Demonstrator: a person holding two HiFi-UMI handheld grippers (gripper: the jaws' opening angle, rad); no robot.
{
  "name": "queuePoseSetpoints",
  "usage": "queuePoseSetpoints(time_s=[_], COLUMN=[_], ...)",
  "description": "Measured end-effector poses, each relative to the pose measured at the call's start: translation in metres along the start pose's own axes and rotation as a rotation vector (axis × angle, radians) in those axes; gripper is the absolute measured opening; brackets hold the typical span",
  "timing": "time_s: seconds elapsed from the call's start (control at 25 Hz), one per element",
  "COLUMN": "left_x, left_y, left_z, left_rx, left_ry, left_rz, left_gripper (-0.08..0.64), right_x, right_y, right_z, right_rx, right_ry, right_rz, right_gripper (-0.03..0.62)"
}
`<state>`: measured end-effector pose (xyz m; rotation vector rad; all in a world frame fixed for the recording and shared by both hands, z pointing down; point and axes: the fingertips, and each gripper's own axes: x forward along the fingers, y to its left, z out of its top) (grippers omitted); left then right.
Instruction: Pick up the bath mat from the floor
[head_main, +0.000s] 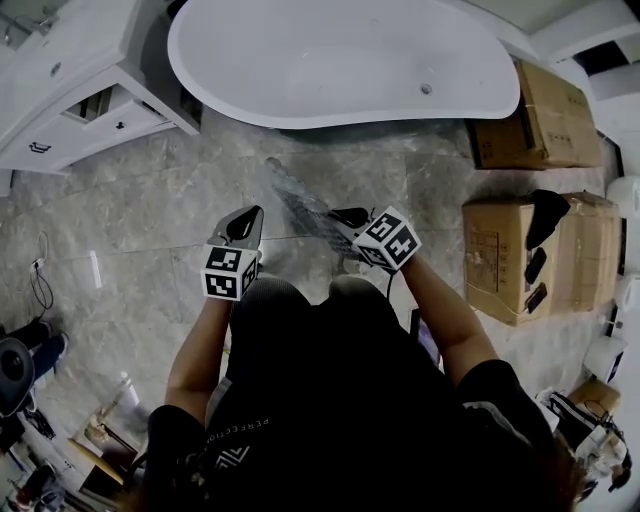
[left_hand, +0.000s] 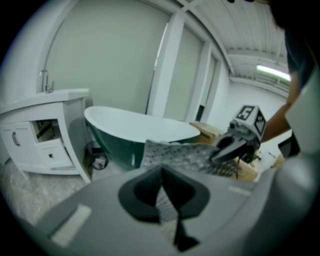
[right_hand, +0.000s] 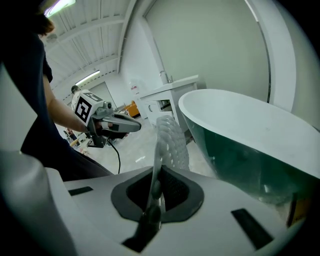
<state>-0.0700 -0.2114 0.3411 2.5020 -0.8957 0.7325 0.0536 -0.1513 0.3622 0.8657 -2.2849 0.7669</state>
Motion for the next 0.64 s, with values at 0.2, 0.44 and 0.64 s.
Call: queuePoseSetpoints(time_s=[0.2,0.44,0.64], left_x=[-0.005,-0.014,-0.022], left_y=[-0.003,-0.001,-0.014], left_z=[-0.005,-0.006,-0.01], left_rx=[-0.028,-0.065,-0.075], left_ry=[-0.003,-0.032,-0.03], left_rz=[-0.004,0.005,-0.008], left_gripper=[0.009,0.009,0.009], right_x=[-0.006,-0.008,-0.018], right_y=[0.003,0.015,0.027], right_z=[0.007,0.014,0.011], right_rx=[0.018,0.004,0.015], right_ry=[-0.022,-0.042,-0.059], right_rz=[0.0,0.023,0.022], right_gripper=[0.008,0.008,0.008])
